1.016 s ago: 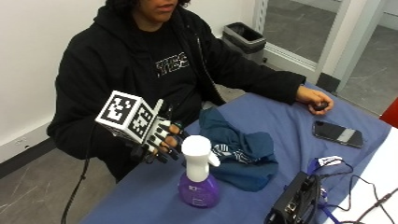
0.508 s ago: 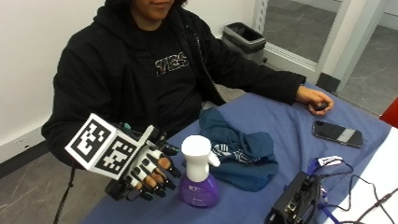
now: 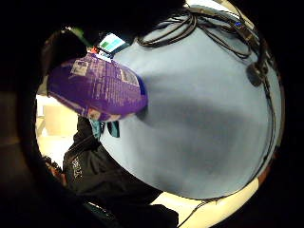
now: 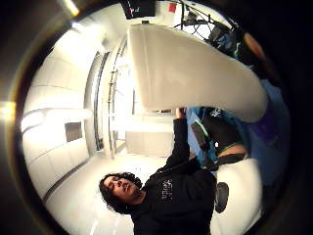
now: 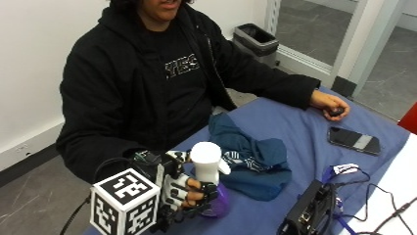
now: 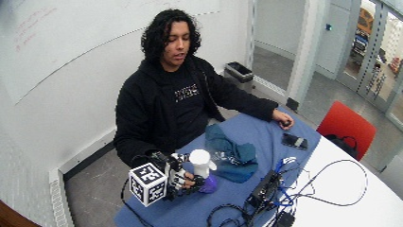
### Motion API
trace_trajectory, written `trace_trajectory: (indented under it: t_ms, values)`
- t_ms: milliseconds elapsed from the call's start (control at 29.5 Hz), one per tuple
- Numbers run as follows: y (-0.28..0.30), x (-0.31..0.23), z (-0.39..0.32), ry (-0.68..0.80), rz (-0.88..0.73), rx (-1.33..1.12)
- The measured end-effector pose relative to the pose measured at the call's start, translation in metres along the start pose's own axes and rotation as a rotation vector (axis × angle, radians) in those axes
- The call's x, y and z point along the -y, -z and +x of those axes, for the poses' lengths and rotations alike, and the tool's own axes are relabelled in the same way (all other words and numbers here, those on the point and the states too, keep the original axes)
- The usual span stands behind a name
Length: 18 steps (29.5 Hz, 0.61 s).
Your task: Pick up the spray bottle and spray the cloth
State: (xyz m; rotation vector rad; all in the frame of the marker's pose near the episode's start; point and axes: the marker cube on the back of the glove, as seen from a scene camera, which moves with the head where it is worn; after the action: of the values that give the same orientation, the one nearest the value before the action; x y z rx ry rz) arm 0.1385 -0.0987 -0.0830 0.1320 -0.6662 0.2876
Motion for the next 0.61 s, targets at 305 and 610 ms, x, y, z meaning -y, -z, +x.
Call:
trace_trajectory:
  t_ms: [305,610]
  values:
    - [-0.031,0.037,-0.006,0.108,0.086,0.199]
    - [-0.039,0.045,-0.006,0.167,0.164,0.242]
